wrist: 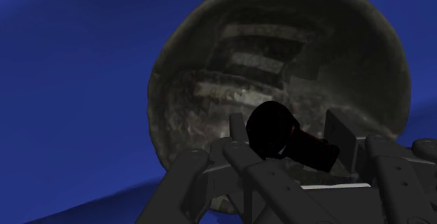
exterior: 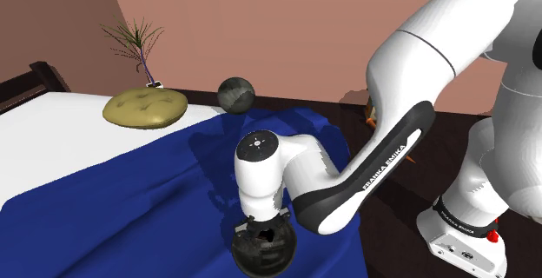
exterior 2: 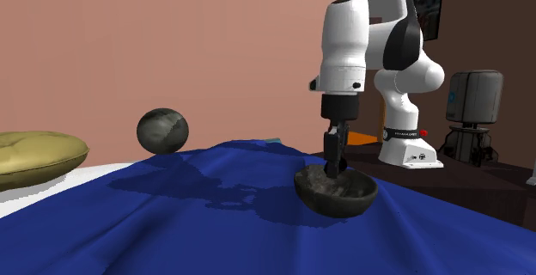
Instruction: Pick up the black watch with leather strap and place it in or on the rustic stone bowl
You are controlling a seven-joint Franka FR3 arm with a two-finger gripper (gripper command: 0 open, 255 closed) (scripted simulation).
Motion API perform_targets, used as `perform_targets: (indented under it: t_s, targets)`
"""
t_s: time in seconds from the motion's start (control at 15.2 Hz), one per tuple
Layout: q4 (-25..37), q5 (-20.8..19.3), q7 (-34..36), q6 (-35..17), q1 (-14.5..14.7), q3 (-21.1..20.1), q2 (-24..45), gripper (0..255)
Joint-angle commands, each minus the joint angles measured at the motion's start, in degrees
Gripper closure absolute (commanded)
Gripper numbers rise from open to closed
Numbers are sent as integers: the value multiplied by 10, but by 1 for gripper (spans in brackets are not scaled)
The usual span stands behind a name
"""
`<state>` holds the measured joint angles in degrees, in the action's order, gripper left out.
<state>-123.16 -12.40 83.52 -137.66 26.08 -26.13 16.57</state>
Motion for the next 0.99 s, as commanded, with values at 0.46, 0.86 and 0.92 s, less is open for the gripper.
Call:
perform_targets:
  t_s: [0.46, 0.86, 0.92]
  targets:
    - [0, 0, 0, 0, 0, 0, 0, 0]
    - [16, 39, -26, 61, -11, -15, -52, 0]
    - [16, 39, -26, 61, -11, -15, -52, 0]
